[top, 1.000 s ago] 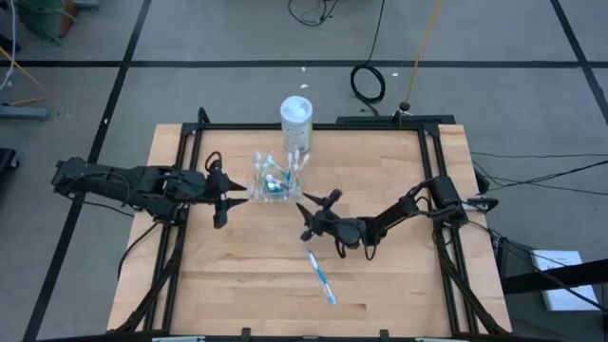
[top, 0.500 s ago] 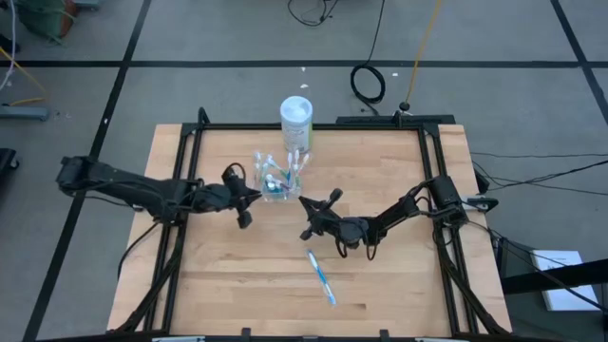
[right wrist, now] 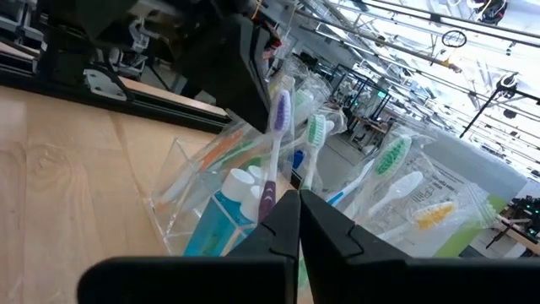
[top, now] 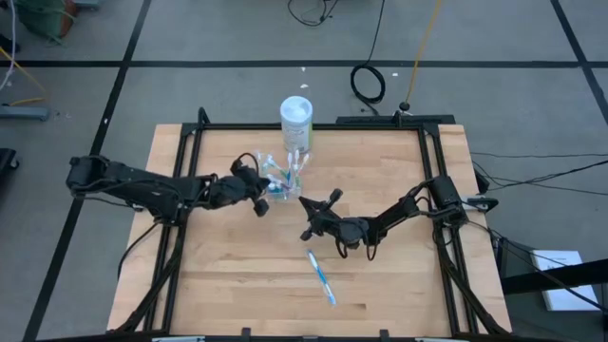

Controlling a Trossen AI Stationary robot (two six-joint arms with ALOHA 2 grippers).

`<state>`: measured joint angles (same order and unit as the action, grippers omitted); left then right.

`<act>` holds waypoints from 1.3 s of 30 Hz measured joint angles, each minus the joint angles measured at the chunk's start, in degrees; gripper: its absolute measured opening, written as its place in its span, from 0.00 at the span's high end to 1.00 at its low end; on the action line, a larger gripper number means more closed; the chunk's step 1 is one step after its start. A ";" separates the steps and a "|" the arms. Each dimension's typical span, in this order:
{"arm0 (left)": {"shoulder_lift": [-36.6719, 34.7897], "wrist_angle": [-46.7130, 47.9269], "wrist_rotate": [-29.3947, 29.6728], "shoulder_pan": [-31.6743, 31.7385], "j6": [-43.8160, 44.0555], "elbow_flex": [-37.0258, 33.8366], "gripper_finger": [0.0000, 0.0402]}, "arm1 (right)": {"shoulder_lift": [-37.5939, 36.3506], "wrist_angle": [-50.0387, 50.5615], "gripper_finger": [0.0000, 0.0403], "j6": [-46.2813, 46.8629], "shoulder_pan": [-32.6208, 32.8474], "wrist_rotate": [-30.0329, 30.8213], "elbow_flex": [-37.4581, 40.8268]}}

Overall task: Pick & Place toothbrushing station
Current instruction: Adjust the violet toothbrush in the transparent organizer, then put the blue toothbrush into the transparent organizer

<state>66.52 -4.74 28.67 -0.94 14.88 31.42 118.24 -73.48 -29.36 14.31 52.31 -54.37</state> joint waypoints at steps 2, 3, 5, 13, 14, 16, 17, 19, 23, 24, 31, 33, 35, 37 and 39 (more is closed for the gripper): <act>-0.01 0.27 -1.84 0.29 -0.77 0.99 0.99 | 0.00 0.01 1.00 0.07 0.00 0.00 0.00; 0.16 0.08 -2.22 0.32 -0.82 1.57 0.99 | 0.00 0.03 1.00 0.07 0.00 -0.02 0.00; 0.47 0.06 -2.64 0.61 -0.65 2.45 0.99 | 0.00 -0.01 1.00 0.11 0.00 -0.02 0.00; 3.14 0.15 -6.21 2.80 -0.40 6.31 0.99 | 0.02 0.03 1.00 4.35 -0.28 -6.93 0.00; 4.03 -0.26 -6.93 3.15 -0.15 7.06 0.99 | 0.02 0.00 1.00 6.35 -0.70 -12.26 -0.02; 5.93 0.02 -8.17 3.91 0.06 8.33 0.99 | 0.08 0.41 1.00 10.57 -1.88 -21.26 -0.75; 7.15 0.03 -8.85 4.25 0.01 9.05 0.99 | 0.09 1.35 1.00 12.97 -2.51 -22.92 -1.37; 9.56 -0.33 -10.25 4.72 -0.61 10.64 0.99 | 0.09 6.19 1.00 16.94 -4.10 -22.79 -2.91; 13.55 -0.28 -10.85 5.06 -1.34 13.76 0.99 | 0.20 12.97 1.00 19.61 -6.28 -20.46 -4.69; 14.12 0.05 -10.92 5.03 -2.01 14.36 0.99 | 0.19 13.10 1.00 19.71 -6.59 -20.59 -4.99; 14.76 5.44 -9.51 3.75 -4.89 19.31 0.99 | 0.09 12.58 1.00 16.71 -6.33 -6.45 -4.96; 13.91 7.93 -6.94 3.36 -5.27 19.93 0.99 | 0.09 12.21 1.00 14.25 -5.27 -2.16 -4.96; 13.07 9.36 -5.94 3.03 -6.03 20.77 0.99 | 0.09 12.17 1.00 13.04 -4.51 0.01 -4.94; 12.19 11.68 -5.76 2.43 -6.04 20.93 0.99 | 0.09 11.99 1.00 12.63 -4.11 0.35 -4.94; 11.02 12.96 -5.90 1.66 -6.02 21.38 0.98 | 0.09 11.20 1.00 11.99 -4.00 0.46 -4.92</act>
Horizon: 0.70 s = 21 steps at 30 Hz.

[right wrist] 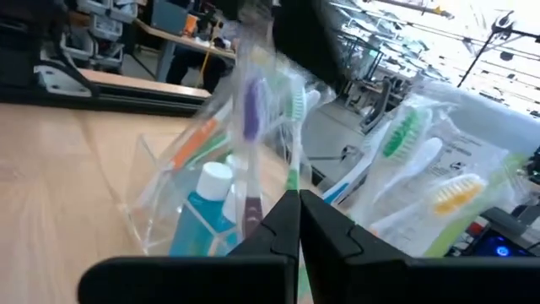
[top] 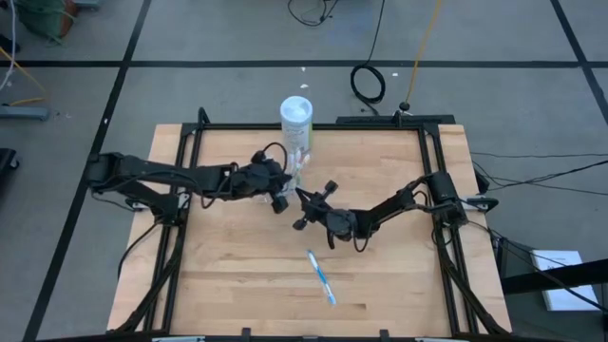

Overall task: Pick & Place toothbrushing station
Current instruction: Put the blue toothbrush into the transparent organizer

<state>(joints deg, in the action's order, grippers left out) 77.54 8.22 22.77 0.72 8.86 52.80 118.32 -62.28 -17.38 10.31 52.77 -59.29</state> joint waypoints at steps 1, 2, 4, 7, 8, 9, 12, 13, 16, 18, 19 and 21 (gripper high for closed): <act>-0.77 1.89 0.03 -0.47 -0.03 -0.10 0.98 | 0.00 -0.33 1.00 -0.12 0.05 0.02 0.00; -1.16 2.06 0.19 -0.98 -0.17 -0.12 0.98 | 0.00 -0.39 1.00 -0.18 0.23 0.02 0.00; -2.81 3.92 0.14 -2.09 -0.17 0.00 0.99 | 0.00 -0.39 1.00 -0.81 0.73 -0.18 0.02; -5.16 6.00 0.28 -4.11 -1.05 0.04 0.99 | -0.04 0.73 1.00 -4.01 2.15 -0.09 0.07; -6.10 6.63 0.30 -4.77 -1.69 0.08 0.98 | -0.39 1.22 1.00 -5.21 2.82 -0.04 0.18; -7.32 7.72 0.26 -5.54 -2.33 -0.08 0.98 | -0.68 1.83 1.00 -6.09 3.53 -0.06 0.20; -9.41 6.09 -0.21 -8.03 -5.16 0.12 0.99 | -2.42 3.55 1.00 -7.04 5.37 -0.13 0.20; -10.00 6.19 -1.49 -8.95 -6.54 0.02 0.99 | -3.49 4.78 1.00 -7.35 5.84 -0.15 0.20; -10.21 5.52 -9.10 -10.95 -9.94 -0.07 0.98 | -8.37 13.53 1.00 -3.86 6.95 -0.29 0.15; -9.40 6.12 -15.32 -12.18 -11.85 -0.11 0.96 | -12.73 24.61 1.00 1.64 7.61 -2.15 0.17; -8.57 5.29 -17.98 -12.69 -12.50 -0.11 0.94 | -14.96 30.47 1.00 5.19 7.83 -3.90 0.12; -6.51 3.72 -21.24 -13.83 -14.48 -0.09 0.92 | -19.44 42.00 1.00 12.64 8.40 -6.24 0.19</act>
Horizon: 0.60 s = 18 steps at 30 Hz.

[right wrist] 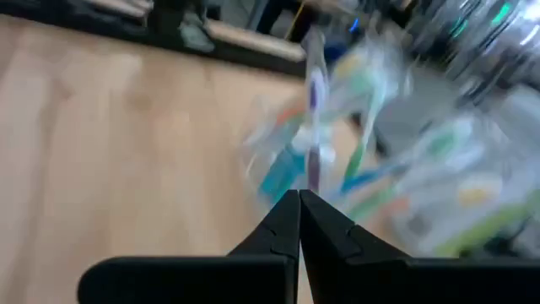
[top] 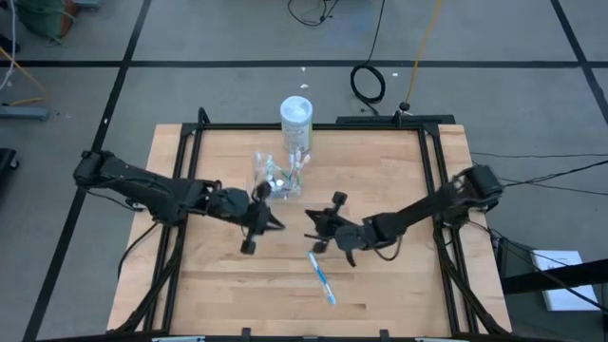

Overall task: Pick & Place toothbrushing station
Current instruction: Put the blue toothbrush into the transparent organizer

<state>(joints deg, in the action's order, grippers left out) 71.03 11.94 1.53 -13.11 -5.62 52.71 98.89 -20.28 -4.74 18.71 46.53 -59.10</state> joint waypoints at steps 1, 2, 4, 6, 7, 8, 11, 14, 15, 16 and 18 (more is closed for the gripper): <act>1.25 -0.56 -1.04 -0.60 -1.15 -0.04 0.90 | -1.77 4.57 1.00 3.73 0.13 -0.77 0.01; 2.98 -2.67 -1.65 -1.08 -2.24 -0.04 0.89 | -3.50 8.36 1.00 6.95 0.23 -1.30 -0.01; 6.43 -6.51 -2.67 -2.23 -4.52 0.00 0.85 | -6.70 14.73 1.00 11.59 0.23 -1.46 0.33; 10.35 -9.08 -3.50 -3.04 -6.27 0.56 0.81 | -9.11 16.02 1.00 14.47 0.12 -1.49 1.31; 12.32 -9.30 -3.54 -3.39 -6.66 1.65 0.78 | -10.19 15.86 1.00 15.18 0.12 -1.44 2.12; 14.26 -9.17 -3.54 -3.72 -6.65 2.79 0.75 | -11.00 15.45 1.00 15.51 0.12 -1.45 2.95; 20.46 -9.11 -4.10 -4.60 -4.55 7.55 0.67 | -12.71 13.83 1.00 15.66 0.12 -1.62 5.40; 27.02 -8.64 -7.41 -5.75 -5.37 12.43 0.60 | -13.44 13.33 1.00 16.36 0.14 -1.65 7.45; 29.20 -8.78 -8.60 -6.19 -5.86 14.15 0.59 | -13.48 13.68 1.00 16.51 0.24 -1.61 8.26; 31.13 -8.85 -9.34 -6.67 -6.07 15.80 0.57 | -13.46 13.76 1.00 16.51 0.37 -1.64 8.99; 35.28 -8.96 -9.71 -7.56 -6.15 19.16 0.56 | -13.41 13.70 1.00 17.44 0.78 -1.64 10.37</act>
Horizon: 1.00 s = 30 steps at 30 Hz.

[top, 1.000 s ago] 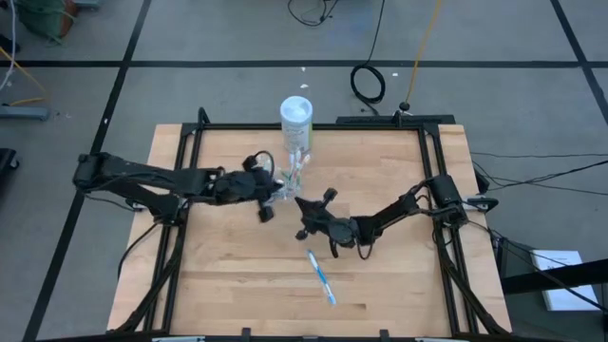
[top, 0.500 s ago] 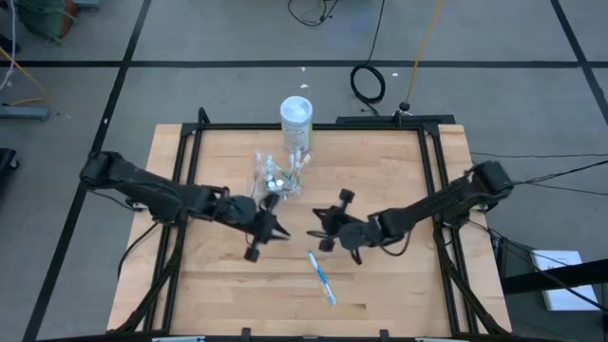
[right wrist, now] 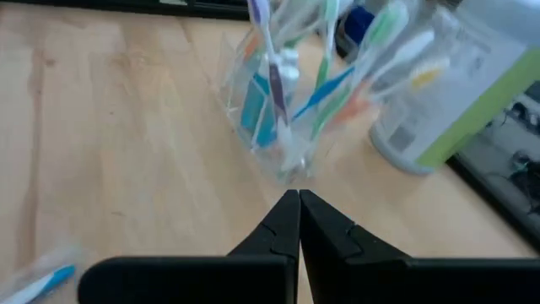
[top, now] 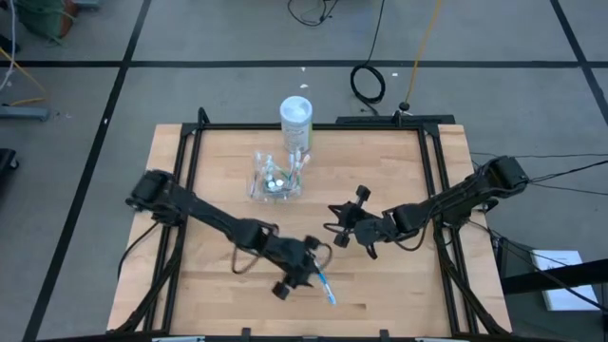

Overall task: Pick & Place toothbrushing station
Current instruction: Put the blue toothbrush into the transparent organizer

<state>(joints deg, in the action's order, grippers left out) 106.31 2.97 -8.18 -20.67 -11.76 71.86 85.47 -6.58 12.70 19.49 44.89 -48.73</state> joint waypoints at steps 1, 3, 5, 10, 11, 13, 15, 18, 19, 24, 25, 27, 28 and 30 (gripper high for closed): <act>2.06 -0.22 0.03 -0.31 -0.22 1.41 0.56 | 0.00 -0.05 1.00 1.32 0.14 -0.01 0.66; 6.05 0.10 0.08 -0.89 -0.89 3.66 0.56 | -0.02 -0.70 1.00 4.96 0.51 -0.18 2.13; 10.21 -1.69 0.11 -1.24 -1.24 5.82 0.56 | 0.00 -1.79 1.00 8.03 0.99 -0.18 3.65; 19.50 -3.43 -4.25 -1.36 2.75 10.73 0.58 | -0.02 -3.09 1.00 9.49 3.12 -0.20 5.41; 21.05 -3.21 -5.29 -1.31 3.10 11.64 0.58 | 0.00 -3.23 1.00 9.67 3.53 -0.22 5.61; 23.07 -4.10 -5.77 -1.28 2.91 12.61 0.58 | -0.01 -3.43 1.00 10.67 4.22 -0.16 5.83; 23.76 -4.07 -5.67 -1.26 3.36 13.00 0.59 | -0.02 -3.53 1.00 10.67 5.03 -0.16 5.83; 24.05 -3.29 -5.32 -0.91 5.68 13.08 0.65 | -0.02 -4.79 1.00 8.87 5.91 -0.19 5.83; 24.02 -3.07 -5.34 -0.69 6.55 13.08 0.68 | -0.02 -4.96 1.00 8.42 6.06 -0.16 5.83; 22.11 -0.15 -4.90 0.58 7.36 12.94 0.91 | 0.00 -5.69 1.00 7.44 6.49 -0.01 5.83; 21.67 0.44 -4.84 0.85 7.03 12.88 0.95 | 0.00 -5.63 1.00 7.42 6.51 -0.05 5.83; 20.40 1.89 -4.74 1.19 6.79 12.80 0.98 | 0.00 -5.69 1.00 7.33 6.51 -0.03 5.83; 19.51 2.87 -4.27 1.34 6.75 12.80 0.98 | 0.00 -5.69 1.00 7.06 6.51 -0.01 5.83; 17.51 5.83 -2.39 1.45 6.32 12.82 0.98 | 0.00 -6.18 1.00 7.23 6.49 -0.01 5.83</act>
<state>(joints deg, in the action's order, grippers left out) 123.82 8.80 -10.57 -19.22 -5.45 84.68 85.47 -12.76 19.93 25.98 44.88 -42.89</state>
